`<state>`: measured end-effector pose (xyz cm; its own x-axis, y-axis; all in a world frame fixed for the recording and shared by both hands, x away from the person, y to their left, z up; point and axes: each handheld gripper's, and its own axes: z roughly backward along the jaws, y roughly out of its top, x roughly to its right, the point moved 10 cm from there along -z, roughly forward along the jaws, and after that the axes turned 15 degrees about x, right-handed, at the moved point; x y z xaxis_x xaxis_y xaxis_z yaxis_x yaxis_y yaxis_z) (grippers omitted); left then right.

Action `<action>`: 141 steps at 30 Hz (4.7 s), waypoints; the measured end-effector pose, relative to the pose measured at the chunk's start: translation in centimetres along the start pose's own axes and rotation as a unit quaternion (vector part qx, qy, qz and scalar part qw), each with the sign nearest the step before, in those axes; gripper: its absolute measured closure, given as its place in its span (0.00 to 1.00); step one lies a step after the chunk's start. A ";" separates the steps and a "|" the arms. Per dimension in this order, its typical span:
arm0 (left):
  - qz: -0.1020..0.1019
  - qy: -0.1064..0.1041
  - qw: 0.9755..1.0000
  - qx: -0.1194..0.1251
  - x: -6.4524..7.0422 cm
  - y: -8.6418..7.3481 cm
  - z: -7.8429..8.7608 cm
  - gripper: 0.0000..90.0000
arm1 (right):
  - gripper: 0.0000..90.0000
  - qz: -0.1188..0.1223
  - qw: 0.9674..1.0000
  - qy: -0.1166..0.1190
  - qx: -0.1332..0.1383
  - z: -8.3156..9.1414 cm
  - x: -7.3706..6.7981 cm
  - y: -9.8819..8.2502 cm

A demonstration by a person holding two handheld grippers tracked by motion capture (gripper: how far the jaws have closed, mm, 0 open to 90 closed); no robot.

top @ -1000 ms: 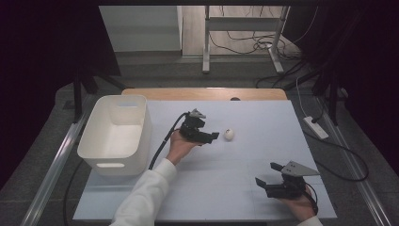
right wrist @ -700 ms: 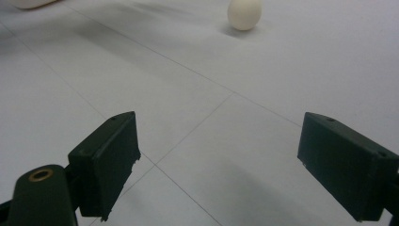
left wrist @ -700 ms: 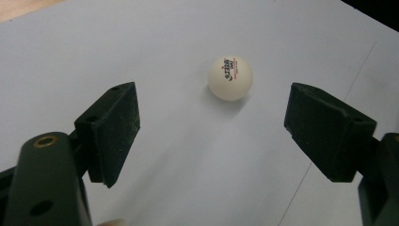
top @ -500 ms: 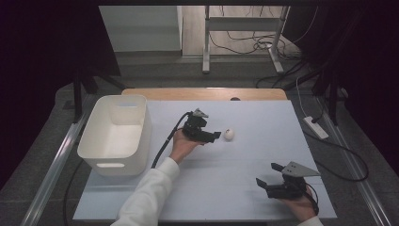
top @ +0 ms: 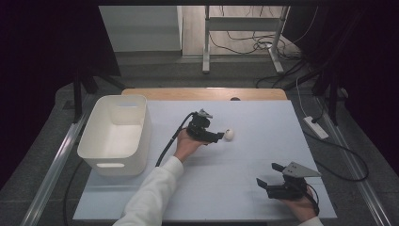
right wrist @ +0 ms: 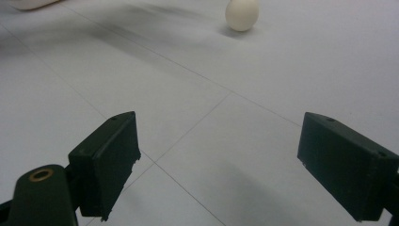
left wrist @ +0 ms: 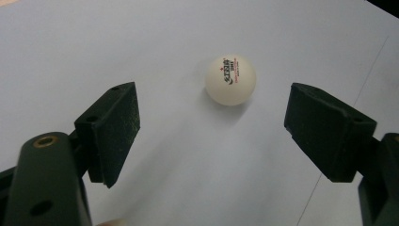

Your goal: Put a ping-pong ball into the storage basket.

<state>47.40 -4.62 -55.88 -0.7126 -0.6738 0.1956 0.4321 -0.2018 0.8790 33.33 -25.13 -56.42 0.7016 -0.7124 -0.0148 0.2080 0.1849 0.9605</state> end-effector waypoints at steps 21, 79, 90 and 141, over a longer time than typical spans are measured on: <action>-0.013 -0.017 1.000 -0.010 1.4 0.0 -2.0 0.22 | 0.14 0.000 1.000 -0.004 -0.001 0.0 0.2 -0.1; -0.014 -0.038 0.998 -0.042 1.5 -0.8 -6.8 0.56 | 0.14 -0.008 1.000 -0.014 -0.001 0.1 0.8 -0.3; -0.015 -0.041 0.998 -0.039 1.7 -0.3 -6.4 0.57 | 0.15 -0.007 1.000 -0.016 0.000 0.1 0.9 -0.3; -0.023 -0.042 0.999 0.026 2.6 3.3 0.3 0.57 | 0.15 -0.001 1.000 -0.023 -0.002 0.2 0.9 -0.1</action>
<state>46.80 -6.85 -52.31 -0.7757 -0.6020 0.1892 0.3703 -0.1915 0.9090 33.78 -25.91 -56.52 0.6698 -0.7426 -0.0042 0.2117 0.1855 0.9596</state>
